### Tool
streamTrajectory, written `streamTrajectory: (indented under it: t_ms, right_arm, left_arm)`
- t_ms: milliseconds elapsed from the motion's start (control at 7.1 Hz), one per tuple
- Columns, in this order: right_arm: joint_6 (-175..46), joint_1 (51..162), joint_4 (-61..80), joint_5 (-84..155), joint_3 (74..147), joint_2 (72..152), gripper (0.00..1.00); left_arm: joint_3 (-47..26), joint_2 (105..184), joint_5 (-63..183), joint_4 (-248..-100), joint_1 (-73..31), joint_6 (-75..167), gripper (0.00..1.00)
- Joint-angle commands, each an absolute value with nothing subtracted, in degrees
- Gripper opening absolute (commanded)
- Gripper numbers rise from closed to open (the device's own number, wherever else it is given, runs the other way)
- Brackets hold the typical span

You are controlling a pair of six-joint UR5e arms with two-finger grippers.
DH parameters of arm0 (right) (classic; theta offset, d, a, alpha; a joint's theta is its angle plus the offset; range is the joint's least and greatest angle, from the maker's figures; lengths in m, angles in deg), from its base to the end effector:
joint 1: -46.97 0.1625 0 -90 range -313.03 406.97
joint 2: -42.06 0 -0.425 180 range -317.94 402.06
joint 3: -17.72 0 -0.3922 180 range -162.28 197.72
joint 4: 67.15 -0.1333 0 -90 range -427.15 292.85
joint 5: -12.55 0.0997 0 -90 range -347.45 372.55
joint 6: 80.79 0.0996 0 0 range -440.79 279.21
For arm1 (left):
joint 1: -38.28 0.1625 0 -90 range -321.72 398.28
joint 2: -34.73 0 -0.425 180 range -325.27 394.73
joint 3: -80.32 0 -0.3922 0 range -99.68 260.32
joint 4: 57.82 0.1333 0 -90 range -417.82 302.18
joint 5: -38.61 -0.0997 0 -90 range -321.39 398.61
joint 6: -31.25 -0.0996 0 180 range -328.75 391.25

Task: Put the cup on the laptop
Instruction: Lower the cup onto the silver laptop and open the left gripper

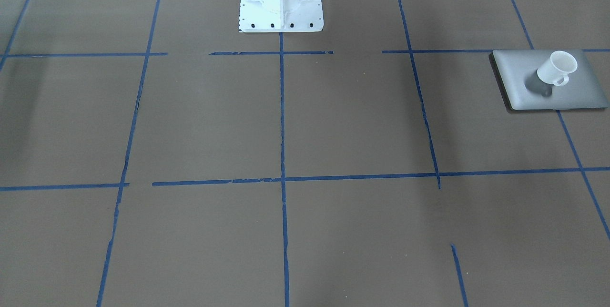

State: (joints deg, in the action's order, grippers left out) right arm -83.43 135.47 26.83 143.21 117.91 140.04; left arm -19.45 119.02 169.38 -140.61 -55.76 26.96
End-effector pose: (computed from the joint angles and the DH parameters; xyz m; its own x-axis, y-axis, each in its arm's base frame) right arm 0.0571 -0.4319 0.6469 0.7568 -0.0458 0.6520 0.0611 0.9981 -0.0009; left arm -0.0994 -0.4384 0.6384 0.7561 -0.0144 -0.6543 0.0138 0.9999 -0.0060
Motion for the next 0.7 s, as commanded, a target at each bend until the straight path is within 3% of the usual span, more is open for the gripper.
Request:
streamTrajectory:
  t_ms: [0, 563]
  right_arm:
    - [-83.4, 135.5, 26.9, 143.2, 117.9, 140.1, 1.0]
    - [-83.4, 135.5, 26.8, 143.2, 117.9, 140.1, 1.0]
  left_arm:
    - [-19.3, 119.2, 169.4, -140.6, -55.8, 26.9, 1.0]
    - [-18.8, 119.3, 172.2, -140.9, -55.5, 26.9, 1.0]
